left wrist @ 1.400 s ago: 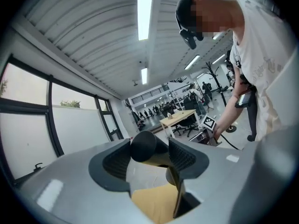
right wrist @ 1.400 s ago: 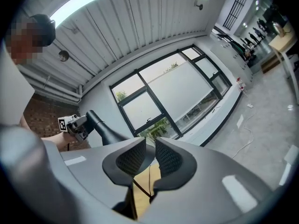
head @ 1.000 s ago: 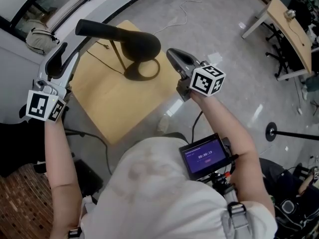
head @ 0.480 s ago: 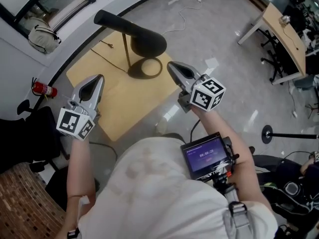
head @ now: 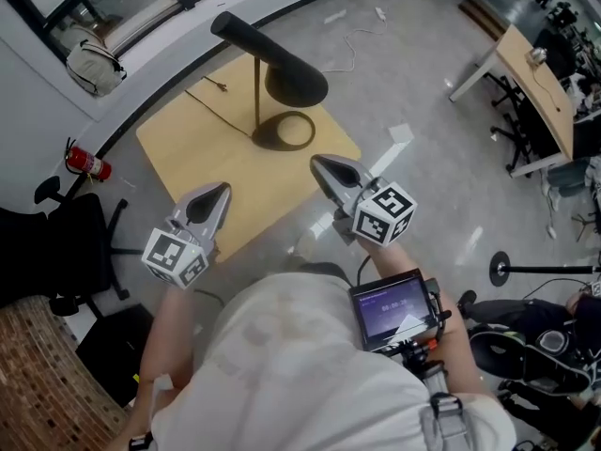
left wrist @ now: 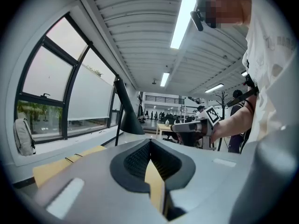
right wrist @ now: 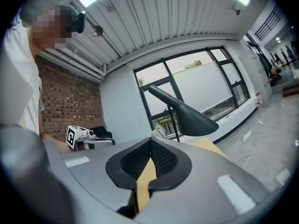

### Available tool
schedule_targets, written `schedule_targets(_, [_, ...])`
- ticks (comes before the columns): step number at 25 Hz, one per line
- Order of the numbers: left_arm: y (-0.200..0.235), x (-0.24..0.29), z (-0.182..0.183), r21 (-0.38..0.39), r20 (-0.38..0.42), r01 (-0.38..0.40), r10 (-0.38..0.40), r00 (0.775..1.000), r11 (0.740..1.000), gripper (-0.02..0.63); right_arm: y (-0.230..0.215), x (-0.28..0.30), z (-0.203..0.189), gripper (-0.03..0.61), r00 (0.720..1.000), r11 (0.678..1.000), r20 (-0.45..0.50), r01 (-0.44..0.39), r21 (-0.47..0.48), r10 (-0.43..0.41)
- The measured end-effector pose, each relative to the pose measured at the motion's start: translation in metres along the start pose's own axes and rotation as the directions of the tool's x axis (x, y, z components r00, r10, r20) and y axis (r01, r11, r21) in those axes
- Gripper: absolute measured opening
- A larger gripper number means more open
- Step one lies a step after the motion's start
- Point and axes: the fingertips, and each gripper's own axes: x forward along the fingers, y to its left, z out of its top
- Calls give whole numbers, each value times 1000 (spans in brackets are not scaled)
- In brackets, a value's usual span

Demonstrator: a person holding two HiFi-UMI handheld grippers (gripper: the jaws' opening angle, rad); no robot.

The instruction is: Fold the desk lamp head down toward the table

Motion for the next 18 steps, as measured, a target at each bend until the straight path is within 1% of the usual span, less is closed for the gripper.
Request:
schedule_targets(5, [-15, -10, -18, -9, -29, 28, -28, 999, 1000, 2, 26, -5, -31, 12, 1000, 999, -21, -5, 43, 6])
schedule_targets(8, [-31, -13, -21, -11, -36, 70, -70, 997, 997, 2, 34, -11, -43, 12, 999, 998, -33, 2, 64, 0])
schedule_targets(11, [-42, -16, -25, -16, -36, 99, -100, 994, 995, 2, 36, -18, -49, 12, 999, 997, -30, 18, 69, -16])
schedule_targets(18, [-49, -32, -34, -44, -38, 97, -99, 994, 994, 2, 49, -22, -50, 12, 999, 997, -16, 39, 60, -38])
